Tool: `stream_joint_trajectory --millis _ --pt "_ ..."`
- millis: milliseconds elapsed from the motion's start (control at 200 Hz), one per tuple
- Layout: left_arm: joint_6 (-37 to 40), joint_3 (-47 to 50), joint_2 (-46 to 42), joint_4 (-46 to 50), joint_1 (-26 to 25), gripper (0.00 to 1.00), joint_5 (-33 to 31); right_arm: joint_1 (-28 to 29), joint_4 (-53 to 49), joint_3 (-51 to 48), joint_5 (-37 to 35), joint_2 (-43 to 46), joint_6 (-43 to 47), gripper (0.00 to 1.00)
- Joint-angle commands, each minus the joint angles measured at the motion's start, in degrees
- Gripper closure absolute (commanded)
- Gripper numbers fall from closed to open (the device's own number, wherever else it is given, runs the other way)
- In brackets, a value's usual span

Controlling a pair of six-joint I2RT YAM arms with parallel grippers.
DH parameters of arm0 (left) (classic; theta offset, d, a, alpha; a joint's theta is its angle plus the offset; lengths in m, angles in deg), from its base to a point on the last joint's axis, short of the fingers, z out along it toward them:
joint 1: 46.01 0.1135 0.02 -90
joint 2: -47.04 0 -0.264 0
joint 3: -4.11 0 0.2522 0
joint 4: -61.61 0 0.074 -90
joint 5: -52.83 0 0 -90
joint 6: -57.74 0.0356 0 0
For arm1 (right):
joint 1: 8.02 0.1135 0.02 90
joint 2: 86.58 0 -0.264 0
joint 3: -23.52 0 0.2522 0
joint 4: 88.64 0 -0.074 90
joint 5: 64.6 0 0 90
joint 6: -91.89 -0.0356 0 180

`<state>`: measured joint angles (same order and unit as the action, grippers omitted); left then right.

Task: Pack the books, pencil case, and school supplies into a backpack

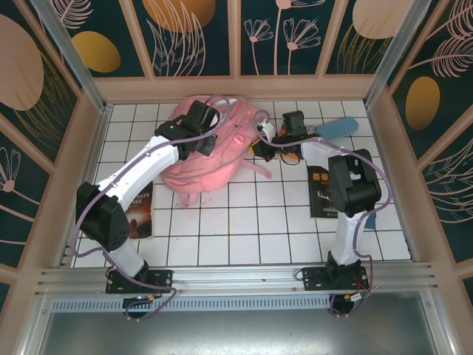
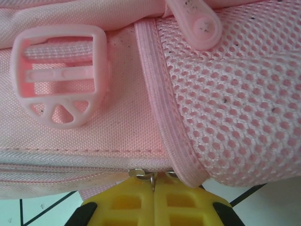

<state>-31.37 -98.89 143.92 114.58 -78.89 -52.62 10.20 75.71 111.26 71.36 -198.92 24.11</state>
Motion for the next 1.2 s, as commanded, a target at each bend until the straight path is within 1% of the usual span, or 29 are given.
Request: stream_joint_trajectory --millis 0,120,265,370,440,535,551,691,776,846,906,956,1101,1196 --pt "-0.13 -0.95 -3.72 -5.46 0.41 0.88 -1.91 0.24 1.73 -1.34 -1.73 2.54 1.33 1.00" --pt "-1.12 -1.01 -3.38 -5.89 0.37 0.89 -2.80 0.22 -0.07 -2.66 -1.83 4.46 1.96 1.00" --pt "-4.40 -1.22 -2.30 -7.35 0.36 0.90 -3.19 0.92 -0.87 -6.01 -1.29 7.77 1.37 1.00" --pt "-7.74 -1.68 -0.74 -8.78 0.37 0.90 -3.08 2.44 -0.04 -9.25 -1.71 10.90 -0.03 1.00" --pt "-9.79 -1.89 0.27 -10.00 0.38 0.90 -2.74 4.66 0.12 -10.76 -2.03 12.43 -1.08 1.00" --pt "-11.96 -3.12 0.95 -11.30 0.38 0.91 -1.18 8.48 2.38 -13.34 -4.50 14.26 -3.49 1.00" --pt "-12.18 -3.27 2.55 -11.57 0.41 0.91 -0.72 9.03 2.95 -13.69 -4.89 14.58 -4.01 1.00" --pt "-13.67 -3.41 4.23 -13.66 0.39 0.91 3.33 12.41 9.74 -17.32 -4.78 16.77 -10.09 1.00" --pt "-14.23 -3.49 5.10 -14.31 0.37 0.91 5.22 12.81 13.79 -19.52 -4.74 17.90 -12.95 1.00" --pt "-14.27 -3.61 5.59 -14.59 0.40 0.90 6.52 11.33 16.78 -21.35 -5.50 18.51 -14.97 1.00" --pt "-13.83 -3.90 5.70 -14.30 0.49 0.86 7.80 9.22 18.00 -22.02 -6.03 18.63 -16.54 1.00" --pt "-13.49 -4.27 5.88 -13.42 0.86 0.79 9.88 7.23 17.93 -21.94 -5.97 18.48 -16.93 1.00" --pt "-11.45 -3.02 5.09 -9.05 3.23 0.51 15.26 3.48 17.38 -20.38 -5.78 17.36 -16.36 1.00" --pt "-6.99 0.22 3.67 -7.29 4.65 0.41 17.15 1.48 16.49 -18.53 -5.96 15.38 -15.57 1.00"
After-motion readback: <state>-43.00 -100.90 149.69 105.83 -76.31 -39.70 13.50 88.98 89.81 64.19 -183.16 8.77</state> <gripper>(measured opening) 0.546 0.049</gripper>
